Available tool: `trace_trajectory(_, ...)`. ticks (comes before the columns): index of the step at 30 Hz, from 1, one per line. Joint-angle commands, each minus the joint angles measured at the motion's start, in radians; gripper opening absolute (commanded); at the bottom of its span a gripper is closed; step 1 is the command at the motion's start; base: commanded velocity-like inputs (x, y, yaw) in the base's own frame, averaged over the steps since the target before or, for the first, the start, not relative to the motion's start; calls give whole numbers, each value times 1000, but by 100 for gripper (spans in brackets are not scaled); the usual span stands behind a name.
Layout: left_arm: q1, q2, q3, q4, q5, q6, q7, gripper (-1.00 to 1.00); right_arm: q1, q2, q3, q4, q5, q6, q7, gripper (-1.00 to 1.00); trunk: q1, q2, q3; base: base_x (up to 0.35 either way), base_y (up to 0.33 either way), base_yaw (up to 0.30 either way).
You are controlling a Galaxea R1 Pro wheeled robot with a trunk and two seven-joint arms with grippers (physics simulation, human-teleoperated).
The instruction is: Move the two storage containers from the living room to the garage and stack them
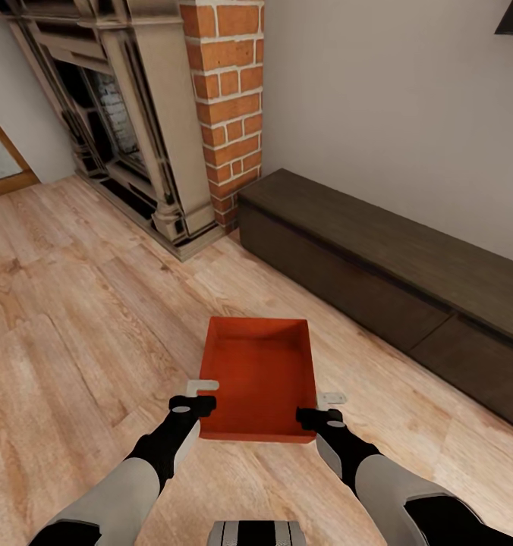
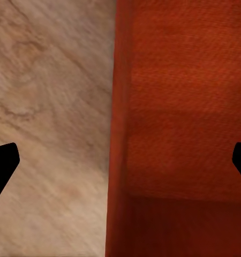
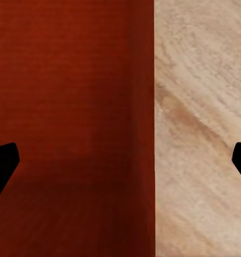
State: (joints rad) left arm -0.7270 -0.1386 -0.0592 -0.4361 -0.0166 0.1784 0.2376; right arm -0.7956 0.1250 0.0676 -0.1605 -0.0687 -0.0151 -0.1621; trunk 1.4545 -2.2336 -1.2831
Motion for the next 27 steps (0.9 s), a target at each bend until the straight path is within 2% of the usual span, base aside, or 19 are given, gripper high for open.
trace_trajectory(1,0,1,-6,-4,-2,7,6,100,0,1,6,0,-8,-3,-5,100,4,-7,-4,0,0,0)
trace_trajectory(8,0,1,-3,-9,-2,6,6,100,0,3,5,-3,-7,-5,-5,100,31,-56,-26,0,0,0)
trace_trajectory(21,0,-1,2,-16,2,6,11,100,0,1,11,-8,-4,-2,-2,100,31,-56,-26,0,0,0)
trace_trajectory(27,0,3,4,-12,6,6,67,100,0,4,14,-54,-5,6,-2,100,31,-56,-26,0,0,0)
